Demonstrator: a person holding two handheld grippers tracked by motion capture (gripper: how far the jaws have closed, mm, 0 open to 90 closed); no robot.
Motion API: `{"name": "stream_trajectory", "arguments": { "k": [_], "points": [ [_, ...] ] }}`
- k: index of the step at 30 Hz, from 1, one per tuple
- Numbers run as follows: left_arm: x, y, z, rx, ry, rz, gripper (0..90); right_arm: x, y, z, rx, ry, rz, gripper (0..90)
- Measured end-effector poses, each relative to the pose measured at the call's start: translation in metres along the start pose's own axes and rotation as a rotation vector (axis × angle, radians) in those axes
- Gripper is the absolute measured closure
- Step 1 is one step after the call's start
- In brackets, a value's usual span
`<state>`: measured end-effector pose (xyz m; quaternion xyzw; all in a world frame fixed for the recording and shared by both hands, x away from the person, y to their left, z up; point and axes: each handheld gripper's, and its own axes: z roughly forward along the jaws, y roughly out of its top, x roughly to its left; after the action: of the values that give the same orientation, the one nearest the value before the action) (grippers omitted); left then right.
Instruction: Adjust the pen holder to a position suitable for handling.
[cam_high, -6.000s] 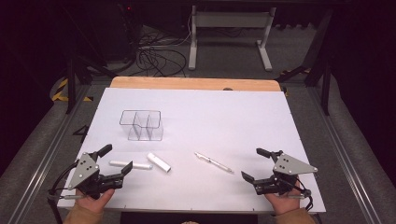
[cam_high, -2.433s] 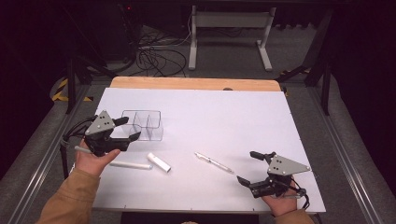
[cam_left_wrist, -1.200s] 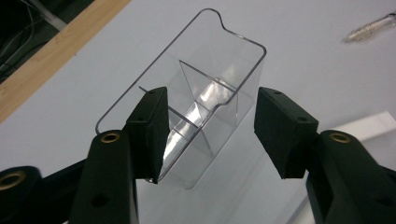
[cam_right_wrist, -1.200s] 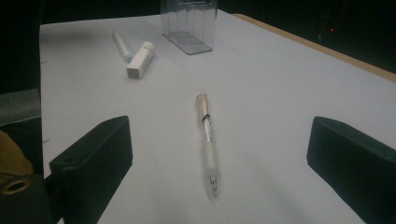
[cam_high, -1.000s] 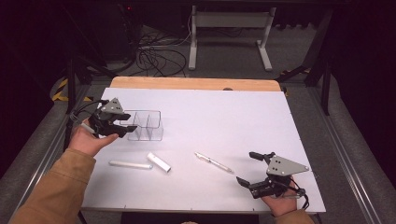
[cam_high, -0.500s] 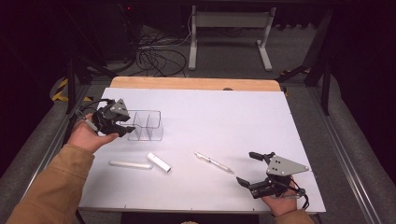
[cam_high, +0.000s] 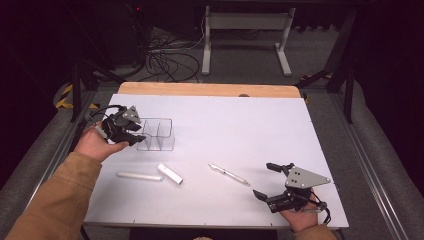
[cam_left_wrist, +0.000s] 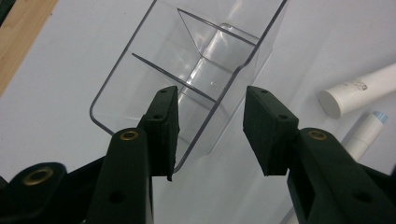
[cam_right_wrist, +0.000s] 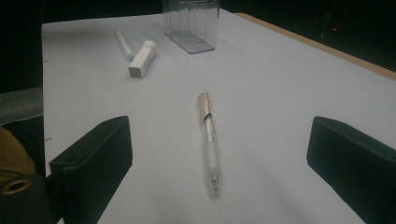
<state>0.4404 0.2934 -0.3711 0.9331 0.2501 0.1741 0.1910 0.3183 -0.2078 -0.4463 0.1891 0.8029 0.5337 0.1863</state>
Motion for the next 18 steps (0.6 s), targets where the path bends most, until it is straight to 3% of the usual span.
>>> {"name": "stream_trajectory", "arguments": {
  "k": [18],
  "points": [
    [0.0072,0.001,0.0092,0.033,-0.064,-0.035,66.7,-0.0001,-0.0005,0.0003,0.003,0.007,0.0,7.3]
  ]
}}
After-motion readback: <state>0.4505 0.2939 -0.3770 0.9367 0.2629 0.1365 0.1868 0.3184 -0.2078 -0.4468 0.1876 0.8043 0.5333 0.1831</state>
